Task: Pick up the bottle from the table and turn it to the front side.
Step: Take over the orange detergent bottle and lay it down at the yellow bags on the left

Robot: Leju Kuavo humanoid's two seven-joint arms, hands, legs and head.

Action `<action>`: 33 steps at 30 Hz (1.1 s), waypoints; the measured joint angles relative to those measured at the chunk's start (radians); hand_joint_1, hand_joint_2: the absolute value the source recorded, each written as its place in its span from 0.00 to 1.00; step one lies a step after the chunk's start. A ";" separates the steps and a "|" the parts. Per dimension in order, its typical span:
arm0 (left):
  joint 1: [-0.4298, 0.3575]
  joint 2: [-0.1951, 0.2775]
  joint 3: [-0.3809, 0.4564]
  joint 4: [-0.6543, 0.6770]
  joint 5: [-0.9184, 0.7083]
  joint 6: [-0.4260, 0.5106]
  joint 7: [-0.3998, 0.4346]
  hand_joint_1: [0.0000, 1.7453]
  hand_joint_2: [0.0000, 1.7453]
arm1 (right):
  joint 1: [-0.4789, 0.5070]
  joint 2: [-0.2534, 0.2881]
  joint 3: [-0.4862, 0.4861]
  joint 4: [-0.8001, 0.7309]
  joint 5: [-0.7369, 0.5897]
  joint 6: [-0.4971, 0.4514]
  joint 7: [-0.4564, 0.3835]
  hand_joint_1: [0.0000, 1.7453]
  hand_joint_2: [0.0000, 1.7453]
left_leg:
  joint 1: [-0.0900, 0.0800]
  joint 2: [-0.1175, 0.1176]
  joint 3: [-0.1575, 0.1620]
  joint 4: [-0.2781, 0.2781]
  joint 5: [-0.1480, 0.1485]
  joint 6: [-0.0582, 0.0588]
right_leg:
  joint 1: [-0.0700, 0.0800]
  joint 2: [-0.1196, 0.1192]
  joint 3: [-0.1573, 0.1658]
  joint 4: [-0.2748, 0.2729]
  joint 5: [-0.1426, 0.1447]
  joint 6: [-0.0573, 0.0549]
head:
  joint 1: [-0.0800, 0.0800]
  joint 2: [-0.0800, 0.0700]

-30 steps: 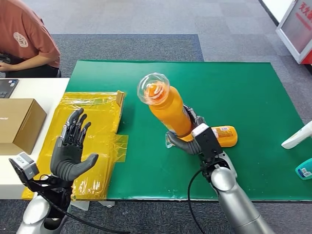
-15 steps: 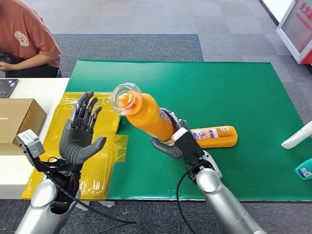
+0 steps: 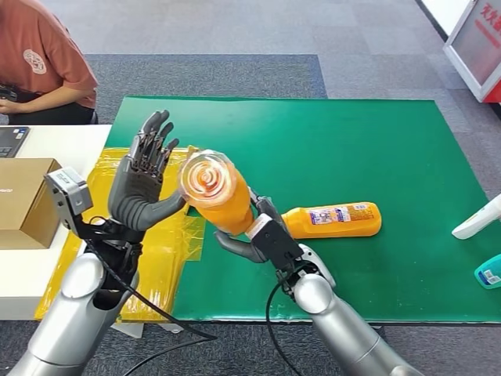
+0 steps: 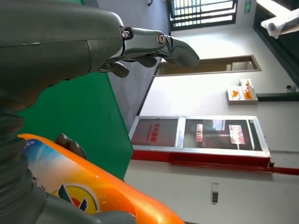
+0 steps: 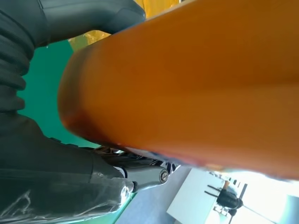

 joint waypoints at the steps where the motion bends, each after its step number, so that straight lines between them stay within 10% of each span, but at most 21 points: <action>1: -0.007 -0.002 -0.006 0.004 0.002 -0.004 0.007 0.00 1.00 | -0.003 0.001 0.006 0.003 0.000 0.000 0.000 1.00 1.00 | 0.000 0.000 0.000 0.000 0.000 0.000 | 0.000 0.000 0.000 0.000 0.000 0.000 | 0.000 0.000; 33: 0.020 -0.002 -0.148 0.017 0.050 -0.076 0.036 0.00 1.00 | -0.050 0.006 0.006 0.101 0.027 -0.059 -0.001 1.00 1.00 | 0.000 0.000 -0.001 0.000 0.000 0.000 | 0.000 0.000 -0.001 0.000 0.000 0.000 | 0.000 0.000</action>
